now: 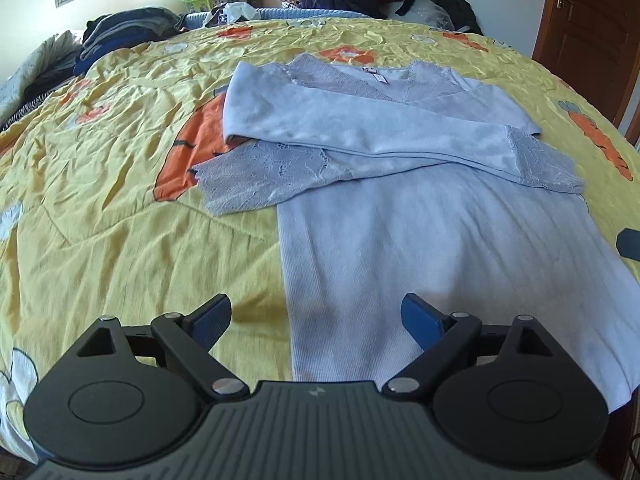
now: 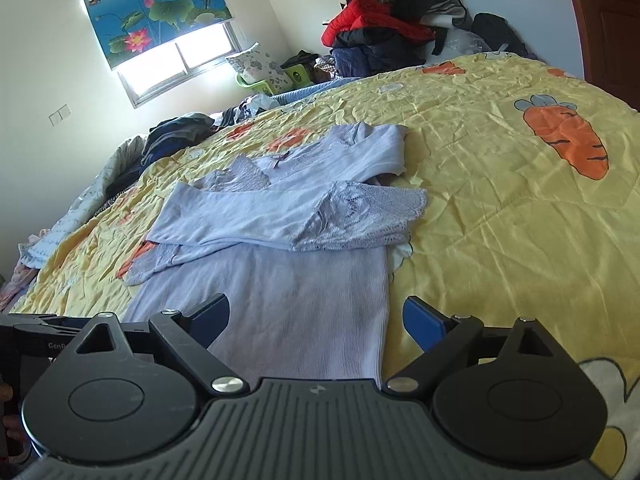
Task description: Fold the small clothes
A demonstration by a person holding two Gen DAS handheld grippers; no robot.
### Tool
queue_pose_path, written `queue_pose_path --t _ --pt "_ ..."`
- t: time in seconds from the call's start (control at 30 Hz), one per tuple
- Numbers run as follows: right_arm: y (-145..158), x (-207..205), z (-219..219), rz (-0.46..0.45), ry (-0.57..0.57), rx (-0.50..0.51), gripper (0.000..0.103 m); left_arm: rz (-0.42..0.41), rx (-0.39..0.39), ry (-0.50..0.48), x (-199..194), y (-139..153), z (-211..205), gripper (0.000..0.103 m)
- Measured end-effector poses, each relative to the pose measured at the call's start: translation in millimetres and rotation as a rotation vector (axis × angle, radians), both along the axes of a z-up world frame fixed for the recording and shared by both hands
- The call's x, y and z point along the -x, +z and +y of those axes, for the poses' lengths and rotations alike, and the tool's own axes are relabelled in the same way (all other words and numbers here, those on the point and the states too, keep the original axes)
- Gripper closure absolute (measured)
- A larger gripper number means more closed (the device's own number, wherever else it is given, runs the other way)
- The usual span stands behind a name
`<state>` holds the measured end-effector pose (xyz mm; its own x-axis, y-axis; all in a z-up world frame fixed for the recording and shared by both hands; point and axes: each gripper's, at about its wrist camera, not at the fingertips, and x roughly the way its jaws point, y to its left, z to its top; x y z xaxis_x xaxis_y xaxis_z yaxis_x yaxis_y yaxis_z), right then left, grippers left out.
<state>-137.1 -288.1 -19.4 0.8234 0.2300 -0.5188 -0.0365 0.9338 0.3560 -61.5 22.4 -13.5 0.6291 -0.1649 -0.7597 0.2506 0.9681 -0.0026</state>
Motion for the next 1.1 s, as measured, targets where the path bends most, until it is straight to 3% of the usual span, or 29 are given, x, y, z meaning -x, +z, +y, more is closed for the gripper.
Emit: queue_pose_path --t 0.47,0.57,0.7,0.87,1.0,1.1 --pt "-8.2 20.1 -9.3 0.008 0.004 -0.059 0.010 0.010 -0.003 -0.017 12.1 0.1 1.3 0.010" --pt "-7.2 24.2 -14.4 0.010 0.017 -0.070 0.011 0.048 0.068 -0.066 14.1 0.2 12.4 0.010" --pt "-8.4 29.6 -20.5 0.023 0.040 -0.082 0.014 0.124 0.258 -0.123 17.5 -1.2 39.9 0.010" --pt "-12.8 35.6 -26.4 0.051 0.080 -0.102 0.016 0.174 0.411 -0.188 22.8 -1.4 61.0 0.010" --pt "-15.8 42.2 -29.6 0.064 0.118 -0.099 0.017 0.215 0.442 -0.272 30.4 -4.3 59.3 0.010" --pt "-15.0 46.3 -29.6 0.070 0.154 -0.090 0.017 0.204 0.403 -0.317 40.1 -5.8 54.8 0.010"
